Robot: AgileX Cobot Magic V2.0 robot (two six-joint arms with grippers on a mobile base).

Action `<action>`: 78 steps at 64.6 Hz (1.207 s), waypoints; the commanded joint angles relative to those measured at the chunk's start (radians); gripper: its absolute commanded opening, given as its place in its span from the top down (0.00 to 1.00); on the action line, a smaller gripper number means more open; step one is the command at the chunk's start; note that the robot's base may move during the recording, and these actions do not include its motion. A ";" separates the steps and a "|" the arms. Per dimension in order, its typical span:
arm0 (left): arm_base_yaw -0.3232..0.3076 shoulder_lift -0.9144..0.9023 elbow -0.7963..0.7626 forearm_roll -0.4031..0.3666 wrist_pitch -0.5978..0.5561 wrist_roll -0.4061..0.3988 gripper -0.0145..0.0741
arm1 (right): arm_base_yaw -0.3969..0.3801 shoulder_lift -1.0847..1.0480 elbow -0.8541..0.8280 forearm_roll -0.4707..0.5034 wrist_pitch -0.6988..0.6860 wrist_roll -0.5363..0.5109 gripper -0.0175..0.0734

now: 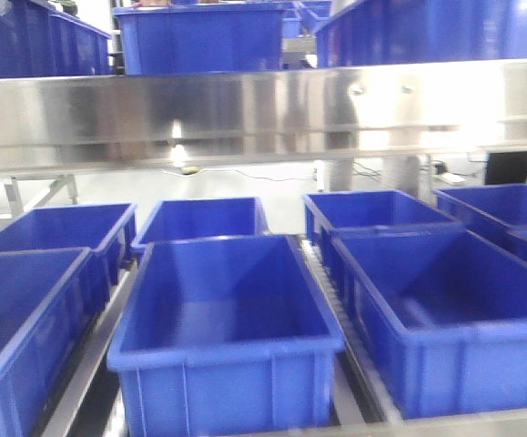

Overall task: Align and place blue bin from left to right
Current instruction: 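Turn the base away from the rack while holding the bin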

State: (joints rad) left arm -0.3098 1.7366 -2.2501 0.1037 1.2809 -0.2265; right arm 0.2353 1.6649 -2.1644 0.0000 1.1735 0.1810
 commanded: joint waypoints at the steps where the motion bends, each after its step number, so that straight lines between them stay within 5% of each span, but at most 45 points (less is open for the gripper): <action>1: -0.005 -0.027 -0.018 -0.005 -0.060 0.014 0.96 | -0.006 -0.023 -0.020 -0.031 -0.108 -0.025 0.97; 78: -0.005 -0.027 -0.018 -0.005 -0.060 0.014 0.96 | -0.006 -0.023 -0.020 -0.031 -0.108 -0.025 0.97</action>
State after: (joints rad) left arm -0.3098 1.7366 -2.2501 0.1037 1.2886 -0.2271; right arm 0.2353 1.6649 -2.1644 0.0000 1.1675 0.1830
